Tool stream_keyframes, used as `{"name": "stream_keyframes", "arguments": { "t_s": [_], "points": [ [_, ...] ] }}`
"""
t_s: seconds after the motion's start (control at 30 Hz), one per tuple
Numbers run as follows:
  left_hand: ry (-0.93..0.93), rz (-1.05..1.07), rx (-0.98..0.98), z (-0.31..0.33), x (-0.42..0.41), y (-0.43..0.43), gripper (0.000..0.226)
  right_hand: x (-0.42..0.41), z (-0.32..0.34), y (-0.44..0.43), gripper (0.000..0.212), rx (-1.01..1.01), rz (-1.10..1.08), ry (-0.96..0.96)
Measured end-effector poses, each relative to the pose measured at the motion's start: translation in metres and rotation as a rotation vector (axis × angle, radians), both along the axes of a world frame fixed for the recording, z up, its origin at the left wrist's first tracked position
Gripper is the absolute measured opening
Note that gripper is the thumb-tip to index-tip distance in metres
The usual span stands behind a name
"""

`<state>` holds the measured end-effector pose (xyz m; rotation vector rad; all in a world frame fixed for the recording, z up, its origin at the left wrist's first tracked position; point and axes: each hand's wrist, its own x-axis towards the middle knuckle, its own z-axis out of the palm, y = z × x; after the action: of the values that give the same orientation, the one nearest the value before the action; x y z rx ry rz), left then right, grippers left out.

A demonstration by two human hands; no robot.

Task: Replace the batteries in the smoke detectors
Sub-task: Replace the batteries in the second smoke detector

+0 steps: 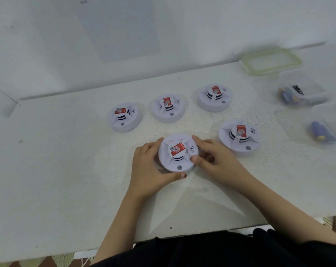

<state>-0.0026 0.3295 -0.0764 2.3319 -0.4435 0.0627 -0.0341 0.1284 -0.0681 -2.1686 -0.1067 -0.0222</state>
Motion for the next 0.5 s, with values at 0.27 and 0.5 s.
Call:
{"name": "stream_keyframes", "arguments": {
  "t_s": [0.27,0.5],
  "points": [
    [0.016,-0.008,0.034,-0.003,0.005,0.002,0.103,0.006,0.014,-0.004,0.038,-0.067,-0.036,-0.003],
    [0.067,-0.007,-0.036,0.001,0.005,0.015,0.092,0.065,0.049,-0.039,0.032,-0.152,-0.206,-0.210]
  ]
}}
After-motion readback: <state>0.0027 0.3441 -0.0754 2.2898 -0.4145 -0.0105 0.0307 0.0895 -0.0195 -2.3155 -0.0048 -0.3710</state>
